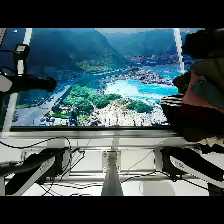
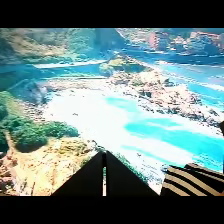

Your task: Fold the clothes and pants, and hang the long-sleeved shirts on hangers.

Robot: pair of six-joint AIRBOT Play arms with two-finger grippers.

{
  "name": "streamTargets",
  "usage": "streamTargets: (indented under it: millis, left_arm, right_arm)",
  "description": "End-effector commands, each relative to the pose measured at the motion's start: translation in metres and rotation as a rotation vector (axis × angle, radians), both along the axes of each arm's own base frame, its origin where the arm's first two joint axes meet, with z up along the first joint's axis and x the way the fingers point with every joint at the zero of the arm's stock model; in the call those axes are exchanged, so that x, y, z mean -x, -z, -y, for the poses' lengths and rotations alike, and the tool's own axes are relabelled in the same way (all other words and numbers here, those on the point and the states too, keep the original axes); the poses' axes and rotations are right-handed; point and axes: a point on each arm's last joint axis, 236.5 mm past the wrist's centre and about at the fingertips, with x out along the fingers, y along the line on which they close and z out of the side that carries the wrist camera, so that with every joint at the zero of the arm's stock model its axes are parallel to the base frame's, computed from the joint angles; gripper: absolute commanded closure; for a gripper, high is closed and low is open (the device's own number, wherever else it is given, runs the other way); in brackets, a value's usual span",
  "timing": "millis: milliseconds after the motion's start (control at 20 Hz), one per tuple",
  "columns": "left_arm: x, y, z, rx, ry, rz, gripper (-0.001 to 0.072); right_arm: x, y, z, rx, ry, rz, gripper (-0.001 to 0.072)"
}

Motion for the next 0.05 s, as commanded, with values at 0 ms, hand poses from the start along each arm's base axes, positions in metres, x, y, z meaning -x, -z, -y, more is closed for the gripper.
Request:
streamTargets:
  millis: [0]
  left_arm:
    - [-0.0002, -0.0006, 0.0000, 0.000, 0.000, 0.002, 0.0017]
  right_arm:
    - [-0.0124, 0.0153, -0.0117, 0.029, -0.008, -0.030, 0.0671]
